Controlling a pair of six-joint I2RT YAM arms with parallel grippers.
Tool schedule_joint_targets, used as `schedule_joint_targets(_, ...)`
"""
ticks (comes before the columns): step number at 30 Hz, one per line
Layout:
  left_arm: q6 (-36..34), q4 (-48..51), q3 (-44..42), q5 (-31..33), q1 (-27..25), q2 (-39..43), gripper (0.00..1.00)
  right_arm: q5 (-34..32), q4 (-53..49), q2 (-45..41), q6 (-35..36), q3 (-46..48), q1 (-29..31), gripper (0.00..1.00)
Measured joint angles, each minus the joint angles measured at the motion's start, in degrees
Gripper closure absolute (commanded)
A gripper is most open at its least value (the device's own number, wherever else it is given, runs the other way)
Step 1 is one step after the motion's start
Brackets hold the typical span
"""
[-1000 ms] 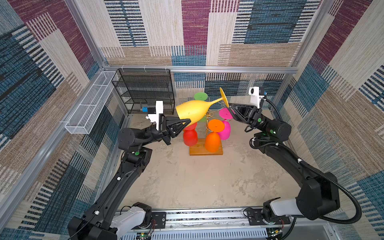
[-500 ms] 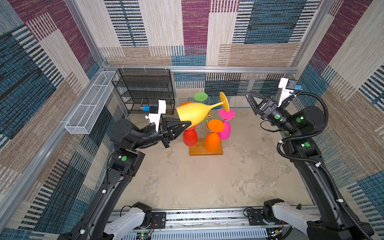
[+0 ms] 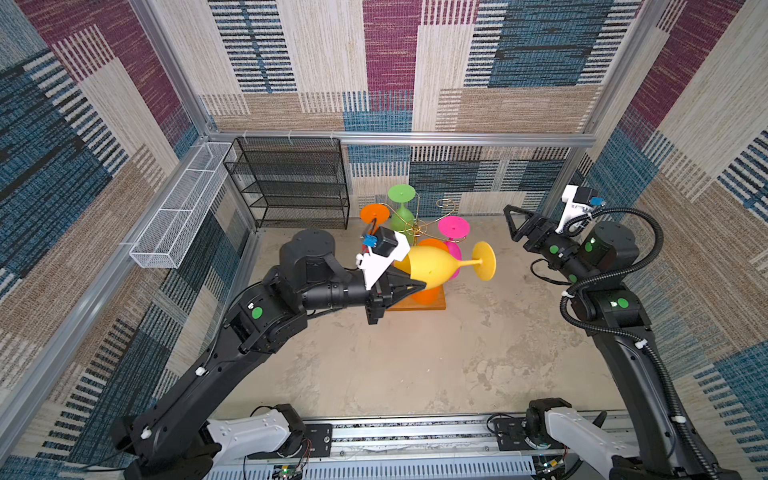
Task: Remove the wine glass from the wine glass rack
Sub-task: 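Lower the yellow glass with the left gripper while the right arm withdraws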
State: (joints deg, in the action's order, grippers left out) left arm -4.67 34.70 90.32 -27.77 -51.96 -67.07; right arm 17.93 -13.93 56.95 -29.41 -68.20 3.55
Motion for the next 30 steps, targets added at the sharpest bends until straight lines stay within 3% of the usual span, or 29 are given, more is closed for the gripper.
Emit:
schedule_joint_targets(3,-4.39,6.84,2.10,6.93,-6.62,-3.06,1.00,-0.04,-1.05,0.31,0.83,1.73,-1.16,0.12)
schedule_joint_targets(15,-8.79,26.18,4.72,24.30,-15.89,-12.24,1.00,0.76,-1.42,1.73,2.51,7.48,-5.20,0.12)
schedule_joint_targets(30,-9.18,37.53,5.51,28.96,-17.16,-31.15,1.00,3.80,-1.33,5.14,4.17,10.60,-7.52,0.13)
